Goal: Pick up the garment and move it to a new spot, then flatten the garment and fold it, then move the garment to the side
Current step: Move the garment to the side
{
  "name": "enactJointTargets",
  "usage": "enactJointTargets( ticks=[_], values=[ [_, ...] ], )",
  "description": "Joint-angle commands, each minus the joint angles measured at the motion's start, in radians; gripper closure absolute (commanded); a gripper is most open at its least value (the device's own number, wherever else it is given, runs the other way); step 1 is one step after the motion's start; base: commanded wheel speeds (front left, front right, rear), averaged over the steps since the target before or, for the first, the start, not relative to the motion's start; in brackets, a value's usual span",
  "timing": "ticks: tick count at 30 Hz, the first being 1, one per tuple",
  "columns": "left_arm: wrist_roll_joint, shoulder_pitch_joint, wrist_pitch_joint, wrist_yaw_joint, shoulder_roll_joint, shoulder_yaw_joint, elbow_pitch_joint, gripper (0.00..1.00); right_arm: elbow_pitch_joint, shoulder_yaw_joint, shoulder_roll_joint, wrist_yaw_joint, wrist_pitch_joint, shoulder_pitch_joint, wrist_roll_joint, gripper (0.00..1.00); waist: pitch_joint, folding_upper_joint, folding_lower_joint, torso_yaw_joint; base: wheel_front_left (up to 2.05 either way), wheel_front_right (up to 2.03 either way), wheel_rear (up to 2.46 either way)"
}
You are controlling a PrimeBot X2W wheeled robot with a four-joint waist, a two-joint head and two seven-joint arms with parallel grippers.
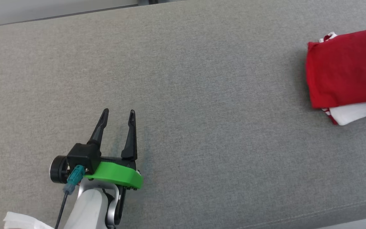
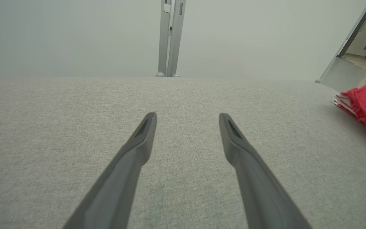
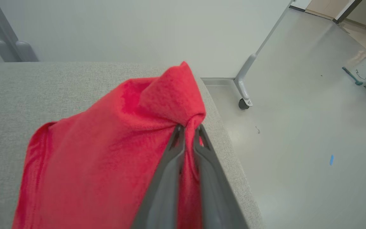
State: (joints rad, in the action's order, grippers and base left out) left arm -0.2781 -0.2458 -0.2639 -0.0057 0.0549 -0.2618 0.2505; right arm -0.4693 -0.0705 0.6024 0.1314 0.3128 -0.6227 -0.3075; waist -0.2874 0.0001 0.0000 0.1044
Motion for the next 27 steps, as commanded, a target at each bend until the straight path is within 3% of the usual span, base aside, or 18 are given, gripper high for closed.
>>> enactJointTargets(
  ticks=[1, 11, 12, 13, 21, 27],
  values=[
    [0.003, 0.004, 0.000, -0.001, 0.002, -0.002, -0.002, 0.00, -0.016, -0.008, 0.041, -0.001, -0.009, -0.024, 0.018, 1.00, -0.011, -0.0001, 0.0000, -0.032, 0.00, 0.00, 0.00],
    [0.021, -0.003, 0.000, 0.001, 0.004, -0.012, 0.003, 0.00, -0.197, -0.087, 0.104, -0.002, -0.091, -0.085, 0.138, 0.98, -0.042, -0.0001, 0.0000, -0.101, 0.00, 0.00, 0.00],
    [0.021, -0.003, 0.000, 0.001, 0.005, -0.012, 0.003, 0.00, -0.214, -0.098, 0.100, -0.002, -0.104, -0.089, 0.157, 0.64, -0.044, -0.0001, 0.0000, -0.105, 0.00, 0.00, 0.00],
    [0.021, -0.004, 0.000, 0.000, 0.008, -0.010, 0.004, 0.00, -0.232, -0.116, 0.093, -0.002, -0.128, -0.094, 0.180, 0.00, -0.046, -0.0001, 0.0000, -0.109, 0.00, 0.00, 0.00],
    [0.014, 0.008, 0.000, 0.006, 0.011, -0.010, 0.008, 0.00, -0.331, -0.207, 0.013, -0.002, -0.214, -0.116, 0.303, 0.00, -0.026, -0.0001, 0.0000, -0.105, 0.00, 0.00, 0.00],
    [0.006, 0.014, 0.000, 0.005, 0.010, -0.012, 0.017, 0.00, -0.296, -0.197, -0.052, -0.001, -0.225, -0.103, 0.317, 0.00, 0.021, -0.0001, 0.0000, -0.089, 0.00, 0.00, 0.00]
  ],
)
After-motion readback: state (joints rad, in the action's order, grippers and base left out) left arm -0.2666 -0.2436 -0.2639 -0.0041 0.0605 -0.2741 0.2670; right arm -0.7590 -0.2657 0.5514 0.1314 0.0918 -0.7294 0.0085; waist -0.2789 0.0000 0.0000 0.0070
